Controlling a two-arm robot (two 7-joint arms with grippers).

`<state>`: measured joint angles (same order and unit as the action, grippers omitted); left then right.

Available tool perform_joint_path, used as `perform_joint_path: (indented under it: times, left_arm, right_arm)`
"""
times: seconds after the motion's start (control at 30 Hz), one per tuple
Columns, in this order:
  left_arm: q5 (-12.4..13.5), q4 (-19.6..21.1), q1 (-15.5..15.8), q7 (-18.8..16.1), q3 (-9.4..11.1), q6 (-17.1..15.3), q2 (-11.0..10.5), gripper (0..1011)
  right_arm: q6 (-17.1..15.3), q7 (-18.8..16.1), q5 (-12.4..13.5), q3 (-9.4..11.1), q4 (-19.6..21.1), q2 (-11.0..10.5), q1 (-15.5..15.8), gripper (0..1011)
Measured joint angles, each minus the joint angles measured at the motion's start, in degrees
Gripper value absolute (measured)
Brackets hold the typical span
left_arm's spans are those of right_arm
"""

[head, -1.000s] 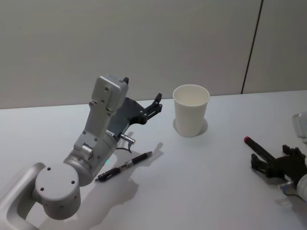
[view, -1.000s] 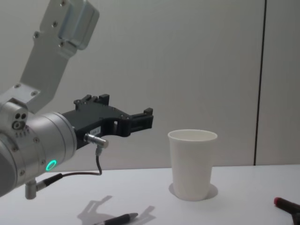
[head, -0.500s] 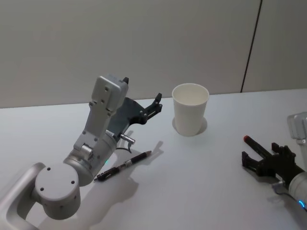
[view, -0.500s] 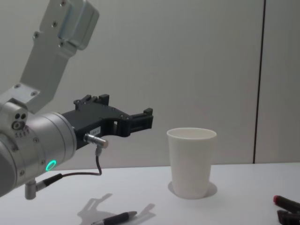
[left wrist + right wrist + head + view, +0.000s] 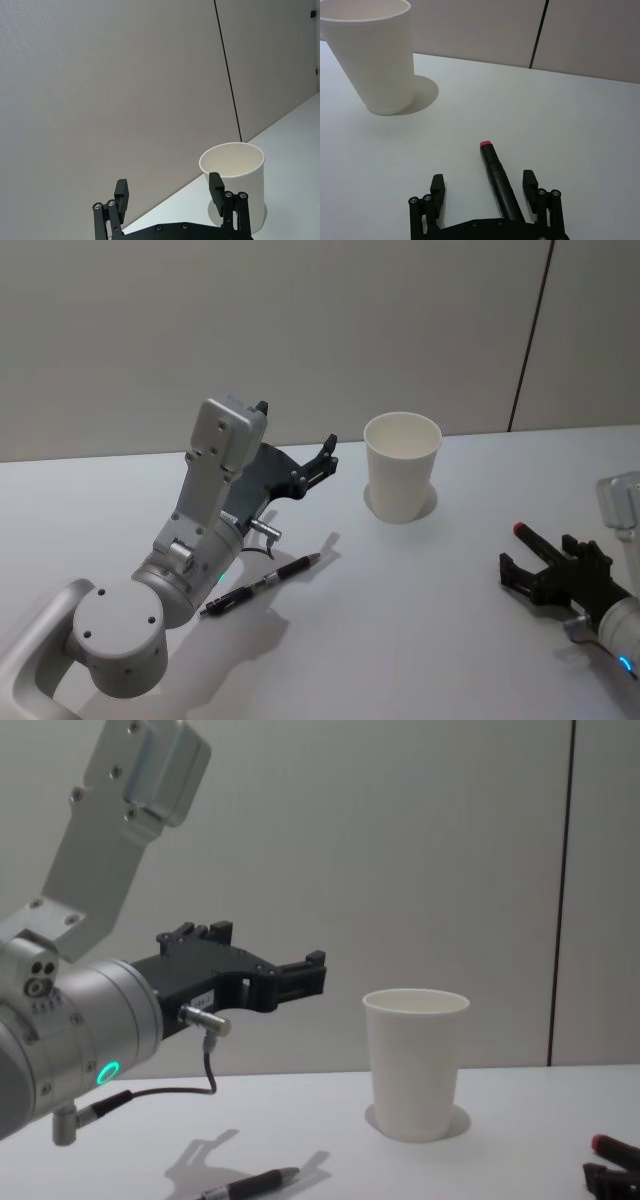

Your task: Place the pen into the pen holder.

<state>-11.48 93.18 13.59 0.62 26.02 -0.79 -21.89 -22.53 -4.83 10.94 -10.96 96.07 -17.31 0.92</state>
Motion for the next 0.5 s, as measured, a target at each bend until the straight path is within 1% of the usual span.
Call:
perform_joint_path:
  times: [0.5]
  left_arm:
    - [0.00,0.00,0.00,0.00,0.00,0.00,0.00,1001]
  right_arm:
    - [-2.36,1.96,-0.42,0.36,0.71,0.12,0.53,1000]
